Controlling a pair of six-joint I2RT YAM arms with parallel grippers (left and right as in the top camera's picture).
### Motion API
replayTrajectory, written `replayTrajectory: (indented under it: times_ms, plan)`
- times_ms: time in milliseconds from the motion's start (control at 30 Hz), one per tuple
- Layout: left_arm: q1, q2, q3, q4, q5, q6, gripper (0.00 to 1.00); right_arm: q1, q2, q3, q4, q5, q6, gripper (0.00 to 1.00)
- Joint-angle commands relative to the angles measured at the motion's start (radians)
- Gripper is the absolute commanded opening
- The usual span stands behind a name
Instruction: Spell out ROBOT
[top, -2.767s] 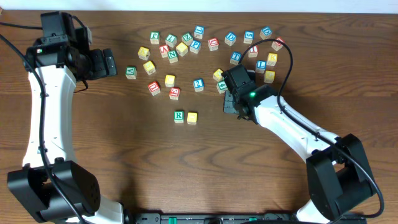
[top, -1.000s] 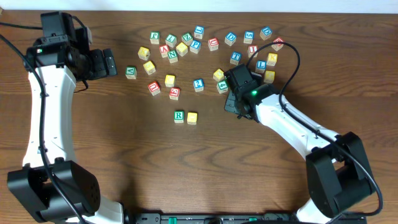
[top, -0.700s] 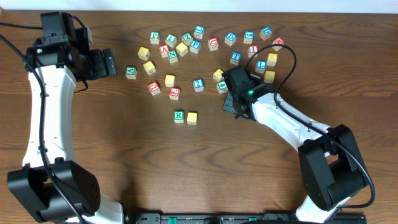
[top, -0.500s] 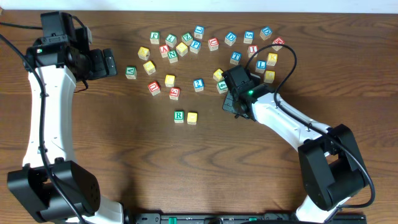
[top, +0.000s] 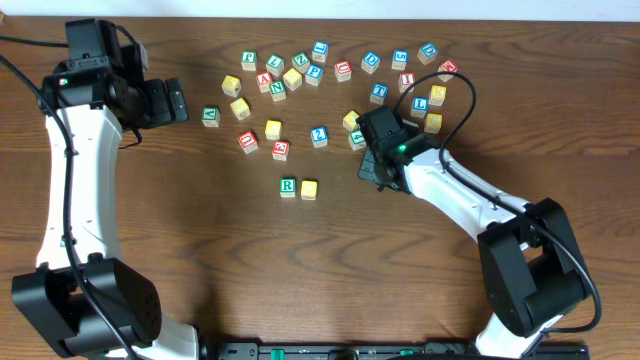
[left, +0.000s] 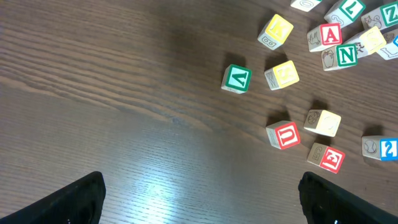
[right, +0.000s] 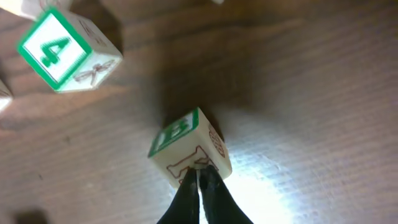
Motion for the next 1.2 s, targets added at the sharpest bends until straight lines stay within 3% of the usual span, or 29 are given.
replayTrajectory:
  times_ms: [0, 400, 667, 900, 1033, 1167]
  plan:
    - [0.003, -0.015, 0.021, -0.002, 0.009, 0.003, 0.98, -0.004, 0.035, -0.015, -0.045, 0.0, 0.002, 0.01]
    - [0.003, -0.015, 0.021, -0.002, 0.009, 0.003, 0.98, -0.008, 0.04, -0.053, -0.079, -0.009, -0.018, 0.01]
    - [0.003, -0.015, 0.021, -0.002, 0.009, 0.003, 0.98, -0.011, -0.055, 0.002, -0.036, -0.079, -0.173, 0.01]
    - [0.003, -0.015, 0.021, -0.002, 0.009, 0.003, 0.98, -0.048, -0.066, 0.01, 0.072, -0.156, -0.175, 0.01]
    - [0.003, -0.015, 0.021, -0.002, 0.009, 0.003, 0.98, -0.06, -0.025, 0.01, 0.18, -0.255, -0.296, 0.01]
    - [0.003, -0.015, 0.021, -0.002, 0.009, 0.003, 0.98, -0.059, 0.031, 0.01, 0.216, -0.251, -0.29, 0.01]
